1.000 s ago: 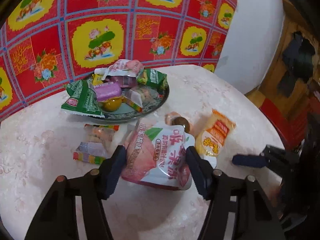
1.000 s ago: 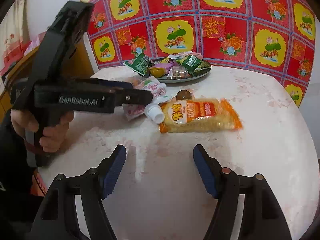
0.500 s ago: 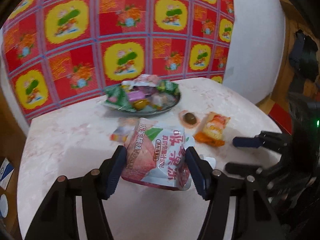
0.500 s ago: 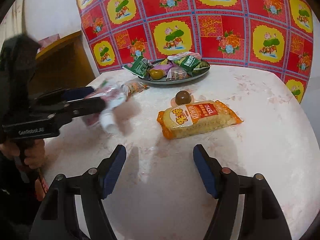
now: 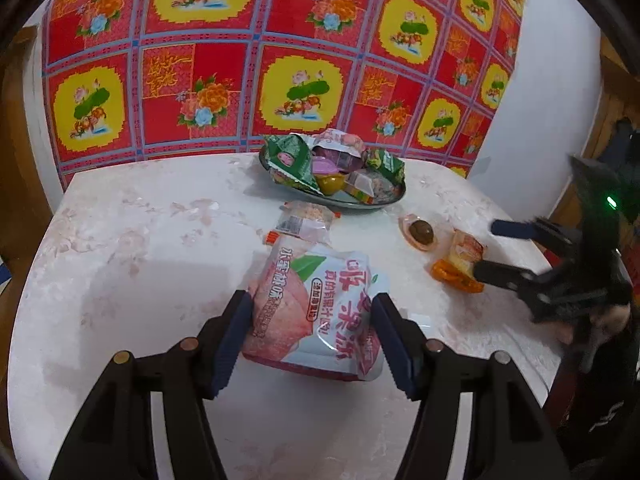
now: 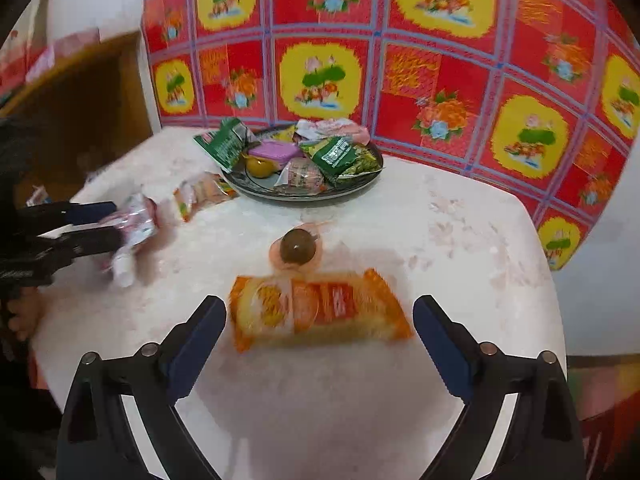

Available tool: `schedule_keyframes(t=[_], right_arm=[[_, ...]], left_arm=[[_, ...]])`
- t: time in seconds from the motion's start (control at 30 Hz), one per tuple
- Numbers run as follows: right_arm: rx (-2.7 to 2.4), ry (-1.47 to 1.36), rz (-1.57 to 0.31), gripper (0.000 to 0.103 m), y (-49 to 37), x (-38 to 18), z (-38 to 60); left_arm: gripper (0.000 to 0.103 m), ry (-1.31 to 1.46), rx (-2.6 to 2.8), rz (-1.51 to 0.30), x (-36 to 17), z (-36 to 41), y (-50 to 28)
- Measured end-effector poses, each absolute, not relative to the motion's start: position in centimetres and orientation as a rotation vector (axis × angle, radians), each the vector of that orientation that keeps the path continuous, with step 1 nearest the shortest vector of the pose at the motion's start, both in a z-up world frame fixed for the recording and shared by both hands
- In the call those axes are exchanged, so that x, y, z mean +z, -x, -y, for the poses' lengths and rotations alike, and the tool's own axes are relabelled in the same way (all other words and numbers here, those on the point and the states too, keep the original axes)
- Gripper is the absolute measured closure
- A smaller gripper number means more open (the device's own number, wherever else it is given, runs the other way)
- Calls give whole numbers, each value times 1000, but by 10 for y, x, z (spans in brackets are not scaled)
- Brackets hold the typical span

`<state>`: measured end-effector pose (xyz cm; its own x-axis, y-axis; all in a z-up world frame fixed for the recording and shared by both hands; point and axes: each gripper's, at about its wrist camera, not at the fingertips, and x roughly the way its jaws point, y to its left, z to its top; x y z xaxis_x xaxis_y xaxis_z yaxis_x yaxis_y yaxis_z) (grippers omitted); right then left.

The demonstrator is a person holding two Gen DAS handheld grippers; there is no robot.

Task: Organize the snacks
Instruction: 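Hold the pink pouch in the left gripper while the right gripper grasps the orange bread bag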

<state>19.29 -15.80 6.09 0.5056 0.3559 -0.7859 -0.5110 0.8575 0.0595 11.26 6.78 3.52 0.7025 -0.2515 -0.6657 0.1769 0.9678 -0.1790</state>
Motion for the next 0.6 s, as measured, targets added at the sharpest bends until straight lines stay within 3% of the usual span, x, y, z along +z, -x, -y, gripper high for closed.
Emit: schedule_keyframes(t=[0.17,0.43,0.6], right_arm=[[555,212,-941,8,-204,49,146],[578,190,-928,26,-194,53,148],[601,209,-885,51,-165,62,148]], left_arm=[[38,65,-255,-749,35,-61,-110],[38,73,-261,-747,34,-62,-110],[38,73,-262,-746,34,-62,-110]])
